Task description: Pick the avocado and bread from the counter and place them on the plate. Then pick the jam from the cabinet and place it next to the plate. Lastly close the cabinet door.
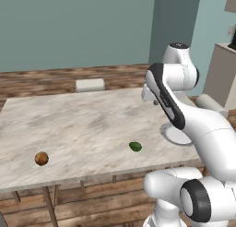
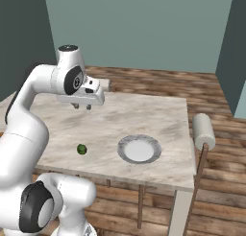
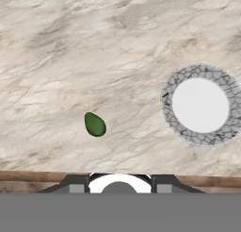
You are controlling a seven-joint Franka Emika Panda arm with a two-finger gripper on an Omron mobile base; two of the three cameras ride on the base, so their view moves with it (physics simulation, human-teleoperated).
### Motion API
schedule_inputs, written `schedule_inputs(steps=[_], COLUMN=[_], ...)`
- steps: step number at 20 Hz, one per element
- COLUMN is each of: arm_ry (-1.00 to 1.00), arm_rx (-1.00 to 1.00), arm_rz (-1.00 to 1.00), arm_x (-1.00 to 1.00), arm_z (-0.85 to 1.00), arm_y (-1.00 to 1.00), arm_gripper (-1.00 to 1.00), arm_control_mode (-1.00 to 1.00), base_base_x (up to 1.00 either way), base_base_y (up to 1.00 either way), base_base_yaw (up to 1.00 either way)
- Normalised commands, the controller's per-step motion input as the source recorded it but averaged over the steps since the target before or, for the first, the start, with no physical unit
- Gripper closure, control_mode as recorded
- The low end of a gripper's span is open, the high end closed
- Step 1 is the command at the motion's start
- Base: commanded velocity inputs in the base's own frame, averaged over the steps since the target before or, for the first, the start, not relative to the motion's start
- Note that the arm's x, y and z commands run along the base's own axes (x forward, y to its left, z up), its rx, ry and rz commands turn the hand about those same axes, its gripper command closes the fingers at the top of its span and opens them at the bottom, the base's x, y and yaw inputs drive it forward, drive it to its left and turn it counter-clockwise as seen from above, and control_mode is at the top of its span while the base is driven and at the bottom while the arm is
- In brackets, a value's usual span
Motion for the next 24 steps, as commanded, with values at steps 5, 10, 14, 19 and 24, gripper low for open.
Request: schedule_inputs(steps=[5,10,14,19,24], arm_ry=[0.00,0.00,0.00,0.00,0.00], arm_rx=[0.00,-0.01,-0.01,0.00,0.00], arm_rz=[0.01,0.03,0.03,0.04,0.08], arm_x=[-0.05,-0.05,-0.02,0.00,0.00], arm_z=[-0.08,-0.19,-0.21,-0.20,-0.21], arm_y=[0.07,0.18,0.17,0.12,0.07], arm_gripper=[-1.00,-1.00,-1.00,-1.00,-1.00], arm_control_mode=[-1.00,-1.00,-1.00,-1.00,-1.00], base_base_x=[0.00,0.00,0.00,0.00,0.00], base_base_y=[0.00,0.00,0.00,0.00,0.00], base_base_yaw=[0.00,0.00,0.00,0.00,0.00])
